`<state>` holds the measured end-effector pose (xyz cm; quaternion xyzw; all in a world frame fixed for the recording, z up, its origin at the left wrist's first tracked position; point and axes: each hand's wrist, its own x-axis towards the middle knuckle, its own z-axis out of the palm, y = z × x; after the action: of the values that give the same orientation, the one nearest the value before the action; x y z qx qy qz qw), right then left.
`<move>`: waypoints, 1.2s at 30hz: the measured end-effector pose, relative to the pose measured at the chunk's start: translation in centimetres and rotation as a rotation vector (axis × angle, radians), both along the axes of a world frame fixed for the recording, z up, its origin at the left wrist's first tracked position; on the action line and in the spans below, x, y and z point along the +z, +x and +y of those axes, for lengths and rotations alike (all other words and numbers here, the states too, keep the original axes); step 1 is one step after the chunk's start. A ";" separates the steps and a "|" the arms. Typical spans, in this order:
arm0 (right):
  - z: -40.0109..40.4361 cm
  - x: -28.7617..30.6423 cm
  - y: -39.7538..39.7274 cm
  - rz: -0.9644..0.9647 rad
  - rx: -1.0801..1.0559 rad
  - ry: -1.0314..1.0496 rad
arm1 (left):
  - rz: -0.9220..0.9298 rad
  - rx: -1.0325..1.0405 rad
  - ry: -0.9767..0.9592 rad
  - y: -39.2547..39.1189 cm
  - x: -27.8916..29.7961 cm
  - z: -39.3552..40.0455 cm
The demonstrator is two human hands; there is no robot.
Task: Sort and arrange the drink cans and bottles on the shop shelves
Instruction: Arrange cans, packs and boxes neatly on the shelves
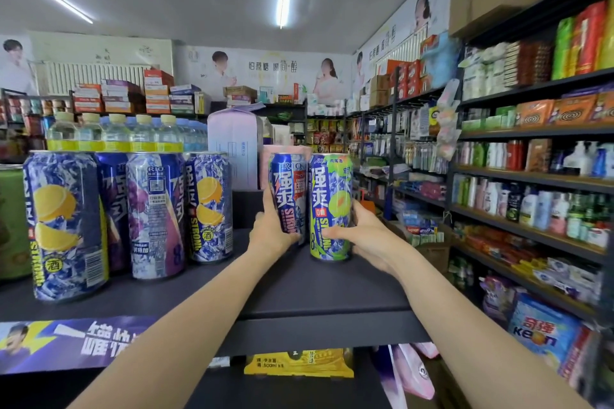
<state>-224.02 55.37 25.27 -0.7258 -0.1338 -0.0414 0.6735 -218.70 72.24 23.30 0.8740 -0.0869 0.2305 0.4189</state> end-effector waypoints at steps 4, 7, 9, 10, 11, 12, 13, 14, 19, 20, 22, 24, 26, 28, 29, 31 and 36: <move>0.7 -0.2 -0.4 -0.066 -0.065 -0.035 | -0.050 0.058 0.064 -0.9 -0.1 -0.2; 0.8 -0.3 -0.5 -0.084 -0.097 -0.062 | -0.045 0.071 0.084 -1.1 -0.2 0.0; 0.8 -0.3 -0.5 -0.090 -0.114 -0.085 | -0.030 0.055 0.082 -1.2 -0.1 0.2; 0.7 -0.4 -0.4 -0.090 -0.121 -0.096 | -0.013 0.047 0.083 -1.2 0.0 0.2; 0.7 -0.3 -0.5 -0.088 -0.129 -0.111 | -0.003 0.038 0.094 -1.3 0.1 0.3; 0.7 -0.2 -0.6 -0.090 -0.138 -0.135 | 0.001 0.036 0.107 -1.4 0.3 0.5; 0.7 0.0 -0.7 -0.101 -0.144 -0.150 | -0.001 0.039 0.112 -1.5 0.6 0.6; 0.7 0.2 -0.9 -0.114 -0.145 -0.156 | -0.006 0.046 0.112 -2.0 1.0 0.8; 1.2 0.6 -3.1 -0.413 -0.507 -0.230 | -0.105 0.000 0.073 -6.5 1.8 3.4; 1.8 0.8 -3.9 -0.539 -0.593 -0.230 | -0.152 -0.001 0.070 -7.6 1.5 4.4; 3.8 1.5 -5.4 -0.741 -0.645 -0.231 | -0.291 0.035 0.057 -9.9 1.0 6.4; 6.8 1.9 -6.1 -0.768 -0.537 -0.282 | -0.402 0.080 0.017 -11.6 1.0 8.4; 10.2 2.0 -5.8 -0.651 -0.376 -0.369 | -0.452 0.136 0.028 -12.6 1.1 10.5; 13.5 1.8 -4.9 -0.492 -0.273 -0.434 | -0.467 0.196 0.078 -13.2 0.9 12.9; 14.9 1.5 -4.2 -0.413 -0.238 -0.427 | -0.460 0.214 0.095 -13.3 0.6 14.1; 17.3 1.1 -3.0 -0.287 -0.203 -0.381 | -0.422 0.222 0.133 -13.3 -0.2 15.8; 19.6 0.6 -0.7 -0.206 -0.306 -0.314 | -0.459 0.194 0.267 -12.8 -1.3 16.3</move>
<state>-224.73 75.00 25.86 -0.8254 -0.0949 -0.1956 0.5210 -231.49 88.53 21.99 0.8505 -0.1250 0.4479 0.2455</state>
